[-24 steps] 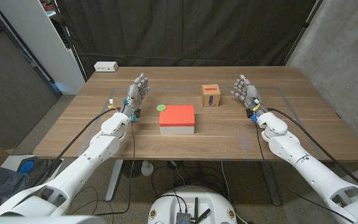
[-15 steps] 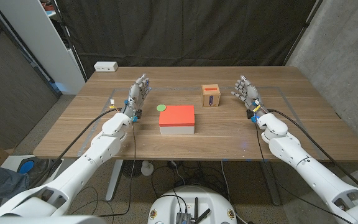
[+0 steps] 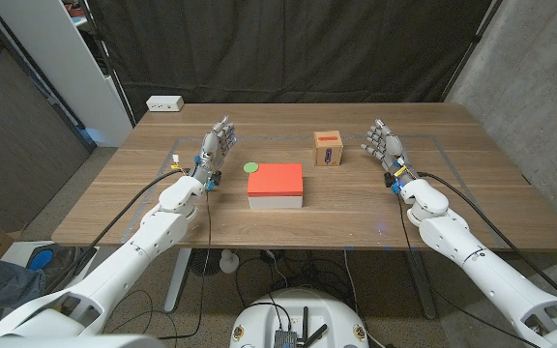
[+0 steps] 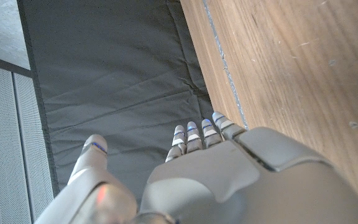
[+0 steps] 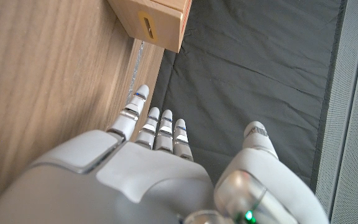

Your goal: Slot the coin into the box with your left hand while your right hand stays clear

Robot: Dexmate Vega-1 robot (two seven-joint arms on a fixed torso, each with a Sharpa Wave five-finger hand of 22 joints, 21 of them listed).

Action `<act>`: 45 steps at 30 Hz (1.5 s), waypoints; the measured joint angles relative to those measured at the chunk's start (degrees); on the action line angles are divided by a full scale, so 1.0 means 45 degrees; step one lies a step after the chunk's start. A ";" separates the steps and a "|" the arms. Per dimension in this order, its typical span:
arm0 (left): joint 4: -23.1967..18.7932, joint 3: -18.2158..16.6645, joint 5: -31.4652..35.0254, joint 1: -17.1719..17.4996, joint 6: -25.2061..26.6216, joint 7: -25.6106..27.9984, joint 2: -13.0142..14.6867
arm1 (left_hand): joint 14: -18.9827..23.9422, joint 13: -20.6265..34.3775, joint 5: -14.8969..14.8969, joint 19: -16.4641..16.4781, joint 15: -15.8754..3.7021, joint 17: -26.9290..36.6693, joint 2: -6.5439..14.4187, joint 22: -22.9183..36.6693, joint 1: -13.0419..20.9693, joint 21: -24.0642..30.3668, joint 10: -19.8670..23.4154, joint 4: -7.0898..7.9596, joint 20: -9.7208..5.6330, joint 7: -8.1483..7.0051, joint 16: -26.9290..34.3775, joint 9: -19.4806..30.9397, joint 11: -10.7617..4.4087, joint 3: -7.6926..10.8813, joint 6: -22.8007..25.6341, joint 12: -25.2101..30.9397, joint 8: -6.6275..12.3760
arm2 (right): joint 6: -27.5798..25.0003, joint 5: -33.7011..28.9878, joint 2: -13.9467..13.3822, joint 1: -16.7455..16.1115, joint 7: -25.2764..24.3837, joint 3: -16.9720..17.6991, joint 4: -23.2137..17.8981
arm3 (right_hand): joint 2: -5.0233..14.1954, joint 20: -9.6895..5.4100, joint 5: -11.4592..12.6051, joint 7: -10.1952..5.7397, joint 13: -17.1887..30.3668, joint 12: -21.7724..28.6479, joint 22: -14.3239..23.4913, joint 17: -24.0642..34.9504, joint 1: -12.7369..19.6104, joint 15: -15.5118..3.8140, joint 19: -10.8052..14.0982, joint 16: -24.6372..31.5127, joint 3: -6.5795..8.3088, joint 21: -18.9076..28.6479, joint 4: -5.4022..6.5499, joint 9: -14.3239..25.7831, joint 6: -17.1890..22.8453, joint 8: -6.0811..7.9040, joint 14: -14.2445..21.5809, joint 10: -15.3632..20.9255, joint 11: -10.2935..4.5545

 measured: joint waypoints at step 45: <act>-0.2928 -0.0814 -0.0820 0.1270 0.3560 0.2138 0.1685 | 1.7586 0.2761 0.0048 1.4239 -0.3326 0.2327 0.0380 0.2570 -0.0143 0.7428 1.7329 0.0053 -0.3193 0.0904 0.6837 -0.0004 -0.2869 0.0405 0.6425 0.5425 0.0261 | 0.0780 -0.0903 0.0102 -0.0756 -0.1011 -0.0007 -0.1093 | 0.0000 0.0000 0.0000 -0.0001 -0.0003 0.0000 -0.0002 -0.0004 -0.0001 0.0000 -0.0001 0.0000 0.0000 -0.0001 0.0000 -0.0004 -0.0001 0.0000 0.0000 -0.0001 -0.0001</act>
